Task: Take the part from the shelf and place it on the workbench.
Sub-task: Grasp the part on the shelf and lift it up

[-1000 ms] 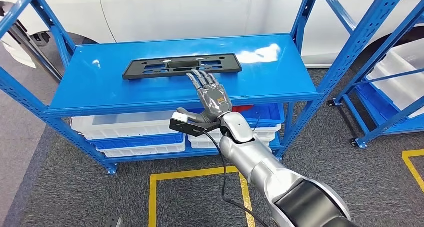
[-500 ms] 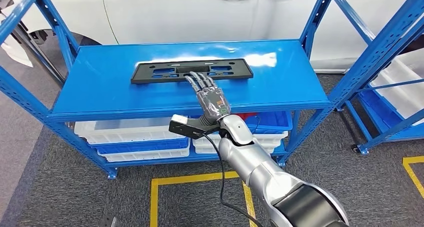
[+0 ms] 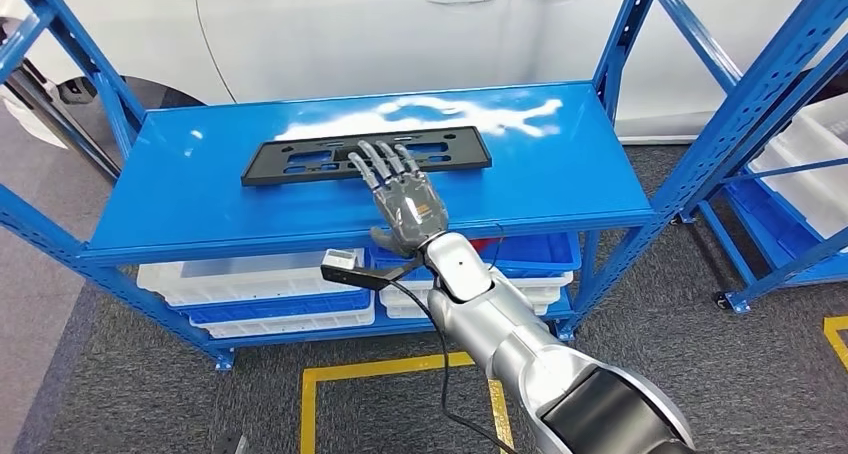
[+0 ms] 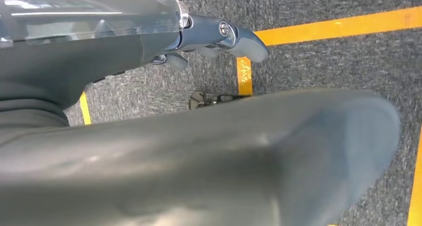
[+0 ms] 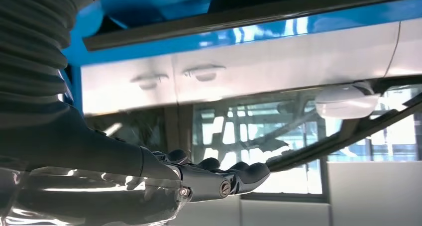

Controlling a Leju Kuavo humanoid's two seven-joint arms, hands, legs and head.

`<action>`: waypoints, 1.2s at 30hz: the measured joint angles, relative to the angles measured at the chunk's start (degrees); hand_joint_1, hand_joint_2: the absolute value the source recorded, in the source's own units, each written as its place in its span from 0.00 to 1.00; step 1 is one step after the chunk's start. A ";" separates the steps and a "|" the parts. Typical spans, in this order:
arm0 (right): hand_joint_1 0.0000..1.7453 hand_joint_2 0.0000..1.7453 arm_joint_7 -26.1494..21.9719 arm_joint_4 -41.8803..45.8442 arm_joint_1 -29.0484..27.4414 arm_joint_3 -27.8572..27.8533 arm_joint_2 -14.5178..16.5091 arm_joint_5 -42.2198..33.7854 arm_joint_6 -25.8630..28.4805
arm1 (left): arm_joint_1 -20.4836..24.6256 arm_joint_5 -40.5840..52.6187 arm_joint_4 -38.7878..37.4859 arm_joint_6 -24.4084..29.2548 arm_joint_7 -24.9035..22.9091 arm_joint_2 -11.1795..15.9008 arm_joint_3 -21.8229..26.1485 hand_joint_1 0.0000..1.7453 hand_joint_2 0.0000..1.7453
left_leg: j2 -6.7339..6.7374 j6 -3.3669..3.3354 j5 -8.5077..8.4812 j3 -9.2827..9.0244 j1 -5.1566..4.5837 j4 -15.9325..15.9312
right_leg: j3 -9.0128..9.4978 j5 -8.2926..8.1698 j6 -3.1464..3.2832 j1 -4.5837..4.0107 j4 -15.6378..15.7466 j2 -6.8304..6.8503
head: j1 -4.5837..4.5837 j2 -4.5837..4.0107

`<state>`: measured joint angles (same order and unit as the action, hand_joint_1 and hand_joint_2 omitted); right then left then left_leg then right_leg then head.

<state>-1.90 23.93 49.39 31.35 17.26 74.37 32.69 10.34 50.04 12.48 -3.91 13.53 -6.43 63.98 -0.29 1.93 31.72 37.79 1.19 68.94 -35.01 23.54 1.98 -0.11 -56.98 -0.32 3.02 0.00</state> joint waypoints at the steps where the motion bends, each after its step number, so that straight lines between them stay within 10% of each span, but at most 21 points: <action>1: 0.00 1.00 0.34 -0.09 -0.02 0.66 0.14 0.70 -0.01 | -0.02 0.04 0.00 0.01 -0.01 0.01 0.00 0.00 0.00 | 0.01 0.15 0.73 2.00 0.02 3.22 | 0.24 0.26 0.12 -0.08 -0.04 -0.02 | 0.00 0.00; 3: 0.00 1.00 0.86 -0.27 -0.08 1.70 0.36 1.67 -0.02 | -0.04 0.08 0.00 0.06 -0.01 0.04 0.00 0.00 0.00 | 0.01 0.32 -0.98 3.49 0.02 4.11 | 0.83 0.84 0.13 -0.17 -0.19 -0.10 | 0.00 0.00; 7: 0.00 1.00 1.54 -0.51 0.15 3.25 1.21 3.37 -0.19 | 0.06 0.09 0.00 0.24 -0.01 0.13 -0.01 0.00 0.00 | 0.06 -0.32 -8.41 -1.81 -0.20 -9.18 | 2.05 2.34 -0.55 -0.38 -0.81 -0.25 | 0.01 -0.01; 12: 0.00 1.00 2.24 -0.97 0.39 4.84 2.14 4.69 -0.48 | -0.08 0.08 0.00 0.46 -0.07 0.11 -0.02 0.00 0.00 | -0.06 -1.95 -7.83 -2.97 -0.07 -11.11 | 1.66 3.67 -1.90 -0.51 -2.05 -0.27 | 0.01 0.00; 17: 0.00 1.00 2.36 -1.49 0.34 5.65 2.28 5.00 -0.50 | -0.09 0.07 0.00 0.55 -0.07 0.17 -0.01 0.00 0.00 | -0.02 -2.69 -7.17 -3.75 0.06 -11.30 | -7.42 9.01 -2.87 0.25 -17.83 -0.09 | 0.00 0.00; 19: 0.00 1.00 2.39 -1.80 0.25 5.96 2.30 5.01 -0.51 | -0.21 0.02 0.00 0.56 -0.08 0.19 0.00 0.00 0.00 | -0.10 -2.53 -6.71 -4.30 0.06 -11.22 | -7.29 5.67 -2.80 0.45 -15.34 -0.03 | 0.00 0.00; 22: 0.00 1.00 2.43 -2.03 0.35 6.31 2.32 5.03 -0.52 | -0.27 -0.11 -0.01 0.59 -0.09 0.14 0.00 0.00 0.00 | -0.17 -1.94 -5.84 -5.27 -0.12 -11.14 | -2.40 -0.15 -2.14 0.21 -3.87 0.02 | 0.01 -0.01; 28: 0.00 1.00 2.27 -2.38 0.50 7.08 2.72 5.13 -1.13 | -0.16 -0.25 -0.02 0.63 -0.04 0.14 0.00 0.00 0.00 | 0.00 -0.07 -3.80 -4.92 0.05 -9.08 | -0.33 0.07 -0.53 0.19 -0.49 -0.13 | 0.00 -0.01; 32: 0.00 1.00 2.27 -2.40 0.11 8.28 3.13 5.10 -2.14 | -0.32 -0.27 -0.02 0.57 -0.01 0.10 -0.01 0.00 0.00 | 0.02 0.38 1.01 2.63 0.12 4.46 | 0.57 0.74 0.26 -0.02 -0.29 -0.04 | 0.00 -0.01; 34: 0.00 1.00 2.31 -2.39 -0.27 9.07 3.17 5.02 -2.50 | -0.45 -0.27 -0.02 0.58 -0.01 0.10 0.00 0.00 0.00 | 0.02 0.32 -1.59 3.17 0.12 3.47 | 1.18 1.24 0.24 -0.16 -0.35 -0.16 | 0.00 -0.01; 36: 0.00 1.00 2.37 -2.36 -0.37 9.88 3.29 4.91 -2.87 | -0.48 -0.27 -0.02 0.63 -0.01 0.14 0.00 0.00 0.00 | 0.03 -0.05 -6.43 0.11 0.05 -4.23 | 2.01 1.90 -0.01 -0.27 -0.45 -0.26 | 0.00 -0.01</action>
<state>0.47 21.58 49.02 41.22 20.55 79.28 29.82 9.87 49.77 12.46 -3.28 13.53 -6.29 63.98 -0.26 1.88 25.30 37.89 1.24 64.71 -33.00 25.43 1.97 -0.39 -57.43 -0.58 3.02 -0.01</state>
